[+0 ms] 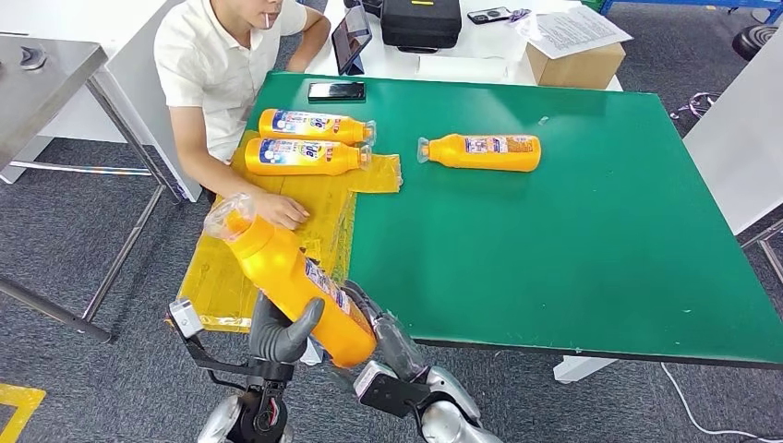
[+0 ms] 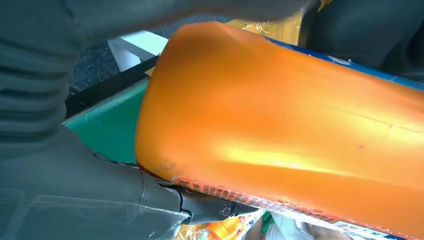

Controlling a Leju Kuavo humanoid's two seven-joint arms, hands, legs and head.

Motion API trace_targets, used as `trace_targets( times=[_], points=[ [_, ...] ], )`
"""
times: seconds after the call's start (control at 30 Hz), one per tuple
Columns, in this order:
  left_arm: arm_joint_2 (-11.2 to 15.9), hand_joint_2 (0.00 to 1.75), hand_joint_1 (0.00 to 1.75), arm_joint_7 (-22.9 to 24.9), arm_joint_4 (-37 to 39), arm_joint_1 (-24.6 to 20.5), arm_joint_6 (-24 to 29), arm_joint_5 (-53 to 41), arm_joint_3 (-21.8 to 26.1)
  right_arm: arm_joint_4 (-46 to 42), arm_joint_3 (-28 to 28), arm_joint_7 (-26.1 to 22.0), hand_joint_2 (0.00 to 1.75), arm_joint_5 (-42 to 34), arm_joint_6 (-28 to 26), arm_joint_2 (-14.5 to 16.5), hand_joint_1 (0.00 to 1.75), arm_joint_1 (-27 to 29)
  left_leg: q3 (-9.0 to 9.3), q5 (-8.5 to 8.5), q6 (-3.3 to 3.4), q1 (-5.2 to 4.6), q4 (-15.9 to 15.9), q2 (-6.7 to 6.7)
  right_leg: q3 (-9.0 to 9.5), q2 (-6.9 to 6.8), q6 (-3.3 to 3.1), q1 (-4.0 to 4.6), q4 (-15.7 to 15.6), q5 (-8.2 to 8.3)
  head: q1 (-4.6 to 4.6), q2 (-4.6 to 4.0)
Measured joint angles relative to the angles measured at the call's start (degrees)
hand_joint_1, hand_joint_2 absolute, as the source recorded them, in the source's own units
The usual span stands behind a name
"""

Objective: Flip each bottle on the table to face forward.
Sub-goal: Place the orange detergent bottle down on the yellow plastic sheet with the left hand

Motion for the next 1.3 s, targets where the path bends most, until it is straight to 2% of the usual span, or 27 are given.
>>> trace_targets(
  times=[0.2,0.33,0.47,0.57,0.63,0.67,0.77,0.83,0.93,1.1,1.17,1.3],
  points=[
    [-0.04,1.75,1.75,-2.02,-0.01,-0.44,2.33,-1.23,1.52,0.04,-0.38,-0.16,0.00,-0.78,-0.39,0.11,0.00,1.39,-0.01,0.00,0.00,0.00,0.00,-0.01,0.00,0.00,0.00,0.00,0.00,0.00,0.00,0.00],
    [-0.02,1.75,1.75,-4.08,0.05,-1.69,6.69,-7.47,2.51,-0.02,-1.02,-0.57,0.00,-0.97,-1.46,0.16,0.00,2.50,-0.01,0.00,0.00,0.00,0.00,-0.02,-0.01,-0.01,0.00,0.00,0.00,0.00,0.01,0.00],
    [0.80,1.75,1.75,-8.05,2.22,-5.34,18.74,-25.07,2.50,-1.59,-3.10,-1.59,0.00,-0.93,-7.15,0.14,0.00,5.11,-0.04,0.01,0.00,0.00,0.00,-0.20,0.03,-0.07,0.00,0.00,0.00,0.00,0.01,0.00],
    [2.19,1.75,1.75,-9.23,5.29,-7.70,26.55,-39.23,2.28,-5.77,-6.75,-2.03,0.00,-0.76,-17.36,0.07,0.00,7.29,-0.04,0.03,0.00,0.00,0.00,-0.22,0.03,-0.07,0.00,-0.01,0.01,0.01,0.02,0.00],
    [3.31,1.75,1.75,-9.22,6.92,-8.71,33.43,-52.84,2.17,-11.16,-11.32,-2.17,0.00,-0.25,-24.27,0.39,0.00,8.85,-0.04,0.05,0.00,-0.02,0.00,-0.21,0.03,-0.07,0.01,-0.02,0.02,0.02,0.02,0.00],
    [3.74,1.75,1.75,-8.66,7.55,-9.14,36.59,-60.31,2.21,-14.30,-14.12,-2.21,0.00,0.05,-25.99,0.76,0.00,9.55,-0.04,0.06,0.00,-0.02,0.01,-0.22,0.03,-0.07,0.01,-0.03,0.01,0.02,0.02,0.00],
    [4.53,1.75,1.75,-4.43,9.52,-10.47,40.93,-80.51,2.50,-23.58,-22.72,-2.23,0.00,0.15,-27.18,2.33,0.00,11.09,-0.04,0.07,0.01,-0.05,0.01,-0.25,0.04,-0.10,0.01,-0.05,0.01,0.02,0.02,0.00],
    [4.90,1.75,1.75,-0.26,11.12,-11.53,39.80,-87.94,2.55,-28.53,-27.11,-2.24,0.00,-0.39,-27.28,3.21,0.00,11.90,-0.04,0.07,0.01,-0.05,0.01,-0.26,0.04,-0.09,0.01,-0.06,0.01,0.02,0.03,0.00],
    [5.54,1.75,1.75,5.18,14.29,-13.56,35.63,-92.86,2.56,-33.58,-31.15,-2.25,0.00,-1.38,-27.40,4.21,0.00,12.98,-0.04,0.06,0.01,-0.05,0.01,-0.24,0.03,-0.07,0.01,-0.05,0.01,0.02,0.02,0.00],
    [7.41,1.75,1.75,12.62,24.20,-19.20,26.44,-101.85,2.27,-35.96,-32.38,-2.25,0.00,-4.82,-27.43,4.93,0.00,13.48,-0.02,0.12,-0.05,-0.01,0.01,-0.24,0.03,-0.07,0.00,-0.02,0.04,0.03,0.01,0.00],
    [8.28,1.75,1.75,13.46,28.97,-22.00,23.40,-102.84,2.35,-35.79,-32.11,-2.25,0.00,-6.58,-27.43,4.96,0.00,13.43,-0.02,0.14,-0.08,0.00,0.01,-0.24,0.02,-0.07,-0.01,-0.01,0.08,0.03,0.01,0.00],
    [9.36,1.75,1.75,11.36,37.58,-27.78,15.88,-98.88,3.35,-34.53,-30.44,-2.25,0.00,-9.35,-27.43,4.88,0.00,12.98,0.00,0.18,-0.12,-0.01,0.01,-0.29,0.09,-0.13,-0.01,-0.03,0.14,0.03,0.02,0.00]
  ],
)
